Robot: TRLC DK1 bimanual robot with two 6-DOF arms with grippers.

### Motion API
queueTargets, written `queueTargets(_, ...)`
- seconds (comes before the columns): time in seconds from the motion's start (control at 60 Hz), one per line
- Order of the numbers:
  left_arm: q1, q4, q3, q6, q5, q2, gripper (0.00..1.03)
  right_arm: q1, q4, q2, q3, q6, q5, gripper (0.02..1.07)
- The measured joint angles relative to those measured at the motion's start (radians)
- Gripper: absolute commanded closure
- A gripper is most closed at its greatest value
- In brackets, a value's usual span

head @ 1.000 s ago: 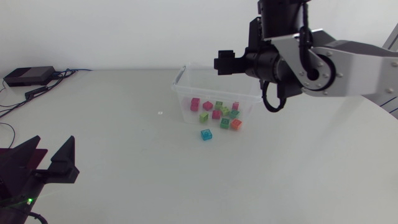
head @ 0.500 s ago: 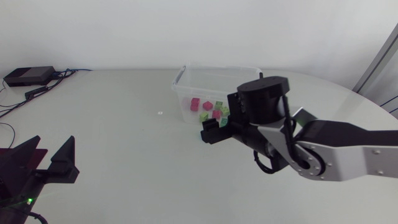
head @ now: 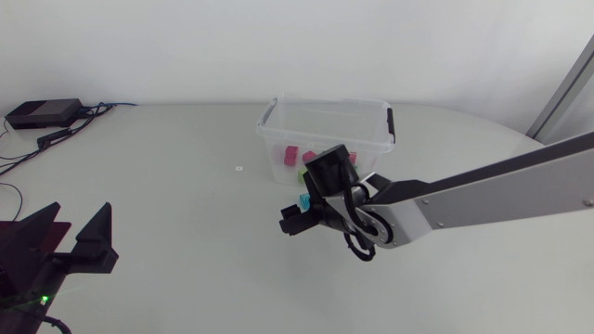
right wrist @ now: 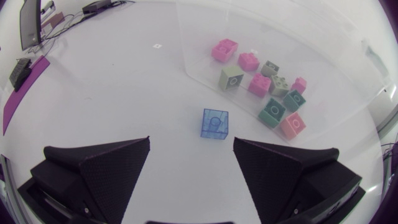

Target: Pick up the duplo bricks and place them in the container

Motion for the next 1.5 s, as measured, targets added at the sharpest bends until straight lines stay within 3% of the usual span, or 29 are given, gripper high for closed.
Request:
queueTargets(0.6, 0.0, 0.0, 0.0, 0.0, 0.0, 0.0, 0.05, -0.108, -0.232, 0.179, 0.245, 0.0, -0.085, 0.16)
queueTargets(0.783, 0.0, 0.0, 0.0, 0.0, 0.0, 0.0, 0.05, -0.12, -0.326, 0.22, 0.333, 0.0, -0.105, 0.33)
queueTargets(1.017, 0.0, 0.0, 0.0, 0.0, 0.0, 0.0, 0.05, -0.121, -0.456, 0.266, 0.436, 0.003, -0.105, 0.37)
queueTargets(1.133, 0.0, 0.0, 0.0, 0.0, 0.0, 0.0, 0.05, -0.124, -0.494, 0.293, 0.483, 0.004, -0.106, 0.5)
queueTargets(1.35, 0.0, 0.0, 0.0, 0.0, 0.0, 0.0, 0.05, -0.142, -0.622, 0.346, 0.575, 0.023, -0.128, 0.53)
queueTargets(1.5, 0.0, 0.0, 0.0, 0.0, 0.0, 0.0, 0.05, -0.144, -0.641, 0.369, 0.604, 0.031, -0.13, 0.66)
